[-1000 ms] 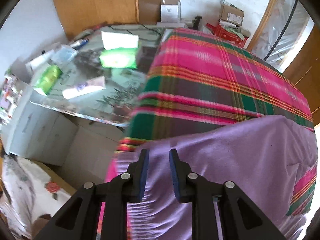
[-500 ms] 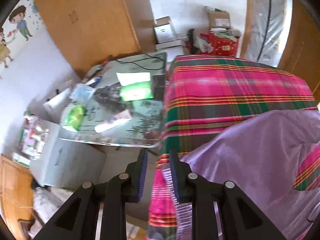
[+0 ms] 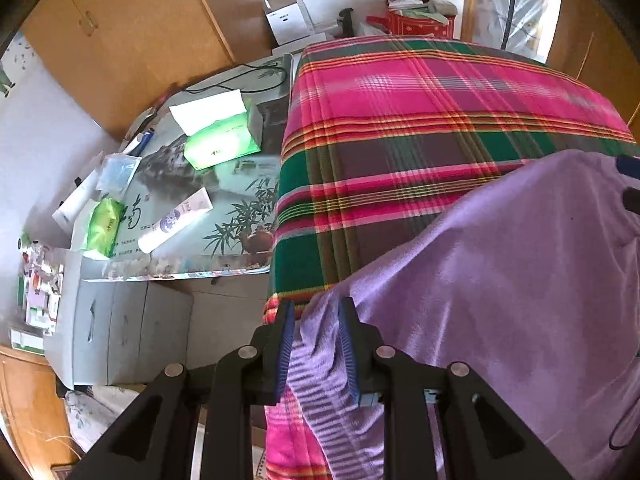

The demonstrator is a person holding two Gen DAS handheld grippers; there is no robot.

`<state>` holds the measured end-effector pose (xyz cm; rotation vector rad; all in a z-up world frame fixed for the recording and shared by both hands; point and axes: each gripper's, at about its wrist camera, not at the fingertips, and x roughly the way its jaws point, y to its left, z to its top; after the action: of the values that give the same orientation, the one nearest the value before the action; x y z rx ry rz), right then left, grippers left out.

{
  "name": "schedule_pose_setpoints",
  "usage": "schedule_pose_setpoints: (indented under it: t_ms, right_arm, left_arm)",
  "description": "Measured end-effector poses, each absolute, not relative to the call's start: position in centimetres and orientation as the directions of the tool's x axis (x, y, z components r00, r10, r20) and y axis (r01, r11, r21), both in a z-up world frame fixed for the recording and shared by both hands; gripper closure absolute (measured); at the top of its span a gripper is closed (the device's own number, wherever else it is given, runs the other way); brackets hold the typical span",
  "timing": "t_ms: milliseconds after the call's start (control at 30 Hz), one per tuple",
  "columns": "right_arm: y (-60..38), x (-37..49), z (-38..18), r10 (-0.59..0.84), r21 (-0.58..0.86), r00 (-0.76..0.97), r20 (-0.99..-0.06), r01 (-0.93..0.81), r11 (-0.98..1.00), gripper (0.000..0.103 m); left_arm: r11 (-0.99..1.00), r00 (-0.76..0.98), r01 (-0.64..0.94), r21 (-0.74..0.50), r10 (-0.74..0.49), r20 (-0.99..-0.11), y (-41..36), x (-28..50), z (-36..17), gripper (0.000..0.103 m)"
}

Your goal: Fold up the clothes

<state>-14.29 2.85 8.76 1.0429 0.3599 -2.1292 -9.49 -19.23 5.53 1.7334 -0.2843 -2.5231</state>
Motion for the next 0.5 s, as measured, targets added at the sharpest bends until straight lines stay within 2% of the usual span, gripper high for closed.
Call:
schedule_pose_setpoints:
  t_ms: [500]
  right_arm:
    - [-1.4,-18.8,4.4,-0.436,0.028,-0.364,-0.823,0.740,-0.672,0.056]
  left_arm:
    - [-0.981,-0.354,-0.086,0.172,-0.131,-0.926,-20.1,-11.4,3.3,0.080]
